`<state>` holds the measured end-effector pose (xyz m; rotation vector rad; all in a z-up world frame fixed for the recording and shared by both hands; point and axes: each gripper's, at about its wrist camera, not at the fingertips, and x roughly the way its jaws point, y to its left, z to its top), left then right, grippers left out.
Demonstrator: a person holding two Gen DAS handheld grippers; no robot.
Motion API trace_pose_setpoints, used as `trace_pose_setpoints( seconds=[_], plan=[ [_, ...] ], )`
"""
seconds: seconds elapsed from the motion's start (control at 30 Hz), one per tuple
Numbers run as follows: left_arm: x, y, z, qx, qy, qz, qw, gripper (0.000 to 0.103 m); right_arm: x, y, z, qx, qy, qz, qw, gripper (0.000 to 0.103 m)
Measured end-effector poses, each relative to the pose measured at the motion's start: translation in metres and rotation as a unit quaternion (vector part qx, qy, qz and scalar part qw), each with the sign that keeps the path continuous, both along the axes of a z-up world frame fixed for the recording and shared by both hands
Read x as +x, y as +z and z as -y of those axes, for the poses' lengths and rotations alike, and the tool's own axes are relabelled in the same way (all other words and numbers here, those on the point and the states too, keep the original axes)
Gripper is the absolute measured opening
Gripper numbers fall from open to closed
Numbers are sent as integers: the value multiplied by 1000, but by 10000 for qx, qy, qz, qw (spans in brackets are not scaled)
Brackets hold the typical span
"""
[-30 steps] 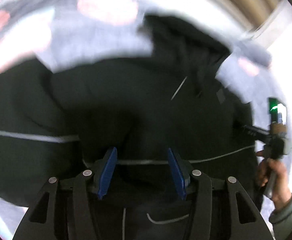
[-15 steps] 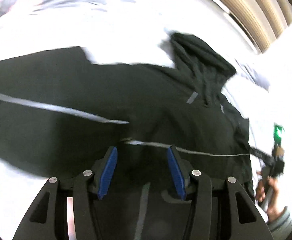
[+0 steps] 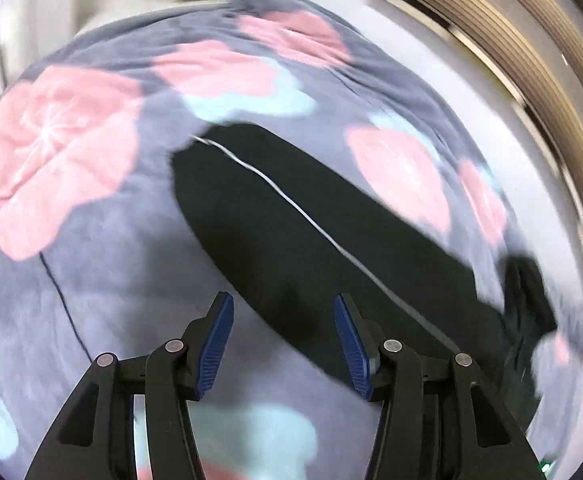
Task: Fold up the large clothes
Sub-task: 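Grasp the other sleeve cuff with the left gripper and lift it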
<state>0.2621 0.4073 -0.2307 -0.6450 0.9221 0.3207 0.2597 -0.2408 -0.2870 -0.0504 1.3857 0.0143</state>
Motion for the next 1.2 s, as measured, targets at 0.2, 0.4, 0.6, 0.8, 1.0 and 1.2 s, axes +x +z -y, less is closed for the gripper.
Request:
trace_pose_setpoints(
  seconds=[0.2, 0.4, 0.6, 0.8, 1.0, 1.2],
  plan=[
    [34, -39, -70, -541, 679, -56, 9962, 56, 15, -30, -7, 16, -177, -244, 9995, 87],
    [51, -80, -107, -1047, 1039, 23, 9891, 57, 37, -49, -2, -93, -185, -375, 9991, 96],
    [63, -97, -114, -1375, 1032, 288, 9847, 61, 50, -67, -7, -179, -188, -451, 9986, 98],
    [73, -83, -102, -1114, 727, 544, 9896, 21, 40, -77, -8, -162, -190, -441, 9987, 99],
    [58, -31, -72, -736, 381, 1015, 9914, 15, 18, -70, -2, -102, -192, -409, 9989, 99],
    [41, 45, 1, -145, -537, 1464, 9877, 14, 9, -50, 17, 50, -178, -440, 9989, 92]
  ],
)
